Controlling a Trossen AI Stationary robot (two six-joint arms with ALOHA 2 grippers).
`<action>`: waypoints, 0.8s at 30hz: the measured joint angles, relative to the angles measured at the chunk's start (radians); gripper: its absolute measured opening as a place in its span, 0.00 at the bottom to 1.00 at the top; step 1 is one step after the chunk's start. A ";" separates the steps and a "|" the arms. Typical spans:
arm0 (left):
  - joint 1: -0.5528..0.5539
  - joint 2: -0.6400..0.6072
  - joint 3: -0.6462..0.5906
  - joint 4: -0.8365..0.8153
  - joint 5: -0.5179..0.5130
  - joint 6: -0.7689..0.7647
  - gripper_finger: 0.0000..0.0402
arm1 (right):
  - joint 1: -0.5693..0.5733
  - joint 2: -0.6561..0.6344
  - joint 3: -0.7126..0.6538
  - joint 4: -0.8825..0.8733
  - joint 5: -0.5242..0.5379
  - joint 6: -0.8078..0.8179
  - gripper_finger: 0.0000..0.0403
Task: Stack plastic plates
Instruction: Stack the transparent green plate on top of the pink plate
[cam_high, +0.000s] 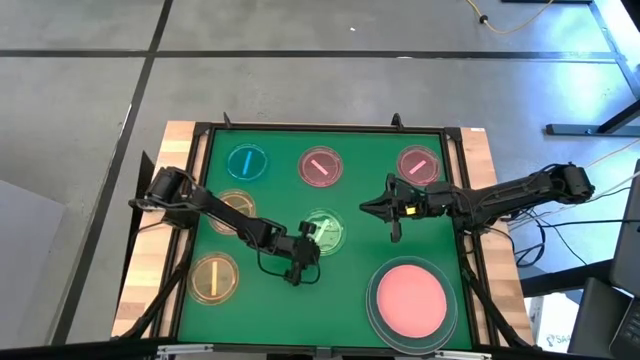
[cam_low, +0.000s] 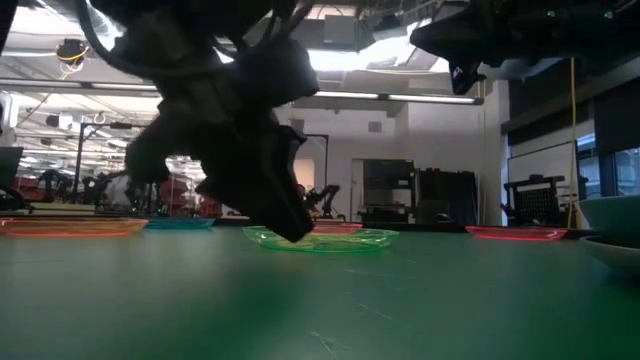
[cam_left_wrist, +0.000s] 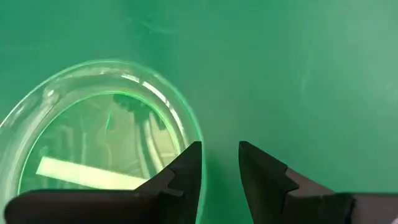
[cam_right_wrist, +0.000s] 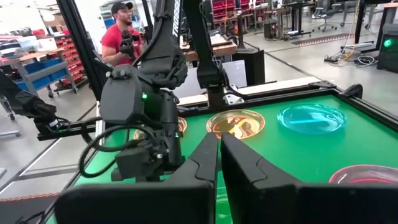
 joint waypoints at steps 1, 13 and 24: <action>0.001 0.007 0.000 0.001 -0.016 0.001 0.25 | 0.000 0.000 0.000 0.002 0.003 -0.001 0.04; 0.032 0.030 0.001 0.001 -0.027 -0.002 0.23 | 0.000 0.000 0.000 0.001 0.007 -0.003 0.04; 0.033 0.030 0.001 0.002 -0.042 0.048 0.01 | 0.000 0.000 0.000 0.002 0.007 -0.003 0.04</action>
